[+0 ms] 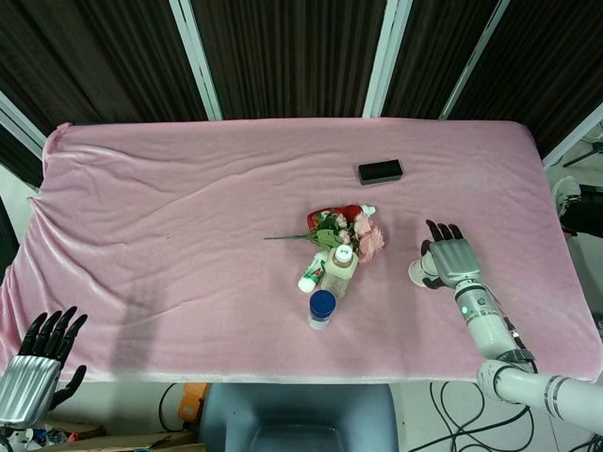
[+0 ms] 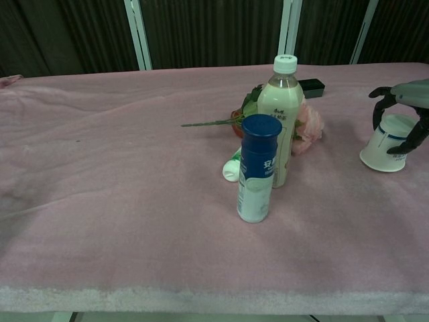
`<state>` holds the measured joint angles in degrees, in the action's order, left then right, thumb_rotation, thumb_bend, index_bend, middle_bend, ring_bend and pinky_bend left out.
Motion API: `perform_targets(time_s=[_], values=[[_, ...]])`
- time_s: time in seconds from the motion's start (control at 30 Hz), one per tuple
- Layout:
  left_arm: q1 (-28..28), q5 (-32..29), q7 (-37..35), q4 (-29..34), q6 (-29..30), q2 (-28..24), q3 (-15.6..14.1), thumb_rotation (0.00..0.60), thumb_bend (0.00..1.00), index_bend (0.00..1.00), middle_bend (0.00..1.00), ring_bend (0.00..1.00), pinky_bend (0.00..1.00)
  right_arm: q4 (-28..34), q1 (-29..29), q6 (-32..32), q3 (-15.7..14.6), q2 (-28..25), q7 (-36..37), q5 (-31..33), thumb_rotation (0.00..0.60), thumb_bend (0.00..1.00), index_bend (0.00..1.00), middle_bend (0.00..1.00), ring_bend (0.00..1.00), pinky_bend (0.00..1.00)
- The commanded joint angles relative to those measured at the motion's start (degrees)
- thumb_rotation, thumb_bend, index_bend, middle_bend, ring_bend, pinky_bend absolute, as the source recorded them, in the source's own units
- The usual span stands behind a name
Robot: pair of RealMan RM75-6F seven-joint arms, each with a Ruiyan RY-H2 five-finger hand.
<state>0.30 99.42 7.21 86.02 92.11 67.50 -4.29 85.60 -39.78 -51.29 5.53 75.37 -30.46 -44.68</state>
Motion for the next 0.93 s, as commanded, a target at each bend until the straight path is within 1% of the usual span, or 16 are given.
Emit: perform_targets(time_s=[0.03, 0.13, 0.23, 0.3, 0.37, 0.4, 0.47, 0.53, 0.57, 0.6, 0.67, 0.7, 0.73, 0.77, 0.83, 0.93], values=[[0.0, 0.2, -0.2, 0.0, 0.3, -0.1, 0.0, 0.600, 0.37, 0.00, 0.00, 0.01, 0.02, 0.8, -0.7, -0.6, -0.5, -0.3, -2.7, 2.9, 0.600, 0.41, 0.32, 0.00, 0.00, 0.00], [0.2, 0.4, -0.5, -0.1, 0.8, -0.1, 0.0, 0.600, 0.37, 0.00, 0.00, 0.01, 0.02, 2.1, -1.0, -1.1, -0.7, -1.3, -4.2, 5.0, 0.600, 0.41, 0.21, 0.00, 0.00, 0.00], [0.3, 0.6, -0.6, -0.2, 1.1, -0.2, -0.1, 0.600, 0.37, 0.00, 0.00, 0.01, 0.02, 4.0, -1.1, -1.9, -0.9, -2.6, -5.0, 6.3, 0.600, 0.41, 0.04, 0.00, 0.00, 0.00], [0.3, 0.6, -0.6, -0.2, 1.0, -0.2, -0.2, 0.600, 0.37, 0.00, 0.00, 0.01, 0.02, 5.5, -0.5, -2.8, -0.7, -3.7, -3.7, 5.1, 0.600, 0.41, 0.00, 0.00, 0.00, 0.00], [0.3, 0.6, -0.7, -0.2, 1.1, -0.2, -0.2, 0.600, 0.37, 0.00, 0.00, 0.01, 0.02, 7.7, 1.3, -5.0, -0.9, -5.4, -1.2, 1.8, 0.600, 0.40, 0.00, 0.00, 0.00, 0.00], [0.3, 0.6, -0.7, -0.2, 1.2, -0.2, -0.2, 0.600, 0.37, 0.00, 0.00, 0.01, 0.02, 9.0, 2.5, -6.5, -1.1, -6.4, 0.4, -0.5, 0.600, 0.40, 0.00, 0.00, 0.00, 0.00], [0.5, 0.7, -0.9, -0.2, 1.7, -0.3, -0.1, 0.600, 0.37, 0.00, 0.00, 0.01, 0.02, 12.4, 7.1, -12.3, -2.7, -8.6, 5.1, -8.2, 0.600, 0.39, 0.00, 0.00, 0.00, 0.00], [0.5, 0.6, -1.1, -0.2, 2.0, -0.3, 0.0, 0.600, 0.37, 0.00, 0.00, 0.01, 0.02, 14.3, 13.9, -22.1, -6.7, -9.8, 9.5, -19.2, 0.600, 0.39, 0.00, 0.00, 0.00, 0.00], [0.6, 0.6, -1.3, -0.2, 2.2, -0.3, 0.1, 0.600, 0.37, 0.00, 0.00, 0.01, 0.02, 13.9, 17.3, -27.2, -9.0, -9.6, 11.1, -24.2, 0.600, 0.39, 0.00, 0.00, 0.00, 0.00], [0.6, 0.6, -1.5, -0.3, 2.3, -0.3, 0.1, 0.600, 0.37, 0.00, 0.00, 0.00, 0.02, 11.9, 21.9, -33.7, -12.0, -8.6, 12.9, -30.1, 0.600, 0.39, 0.00, 0.00, 0.00, 0.00], [0.6, 0.5, -1.7, -0.4, 2.5, -0.3, 0.3, 0.600, 0.37, 0.00, 0.00, 0.00, 0.02, 7.5, 27.8, -41.4, -15.4, -6.1, 16.0, -36.3, 0.600, 0.39, 0.00, 0.00, 0.00, 0.00], [0.6, 0.5, -1.8, -0.5, 2.5, -0.3, 0.3, 0.600, 0.37, 0.00, 0.00, 0.00, 0.02, 4.9, 30.1, -44.1, -16.2, -4.7, 18.1, -38.2, 0.600, 0.39, 0.00, 0.00, 0.00, 0.00], [0.5, 0.5, -1.9, -0.5, 2.5, -0.3, 0.3, 0.600, 0.37, 0.00, 0.00, 0.00, 0.02, 2.4, 32.2, -45.7, -17.2, -3.4, 19.6, -39.7, 0.600, 0.39, 0.00, 0.00, 0.00, 0.00], [0.5, 0.7, -1.9, -0.5, 2.4, -0.3, 0.3, 0.600, 0.37, 0.00, 0.00, 0.00, 0.02, 1.1, 33.1, -46.3, -18.4, -3.3, 20.0, -41.9, 0.600, 0.39, 0.00, 0.00, 0.00, 0.00], [0.4, 1.1, -1.8, -0.6, 2.4, -0.3, 0.1, 0.600, 0.37, 0.00, 0.00, 0.00, 0.02, -0.3, 34.0, -48.3, -18.3, -3.0, 21.3, -44.8, 0.600, 0.39, 0.00, 0.00, 0.00, 0.00], [0.3, 1.6, -1.1, -0.5, 2.3, 0.0, -0.1, 0.600, 0.37, 0.00, 0.00, 0.00, 0.02, -1.7, 35.0, -49.1, -17.7, -2.6, 21.6, -46.4, 0.600, 0.39, 0.00, 0.00, 0.00, 0.00]])
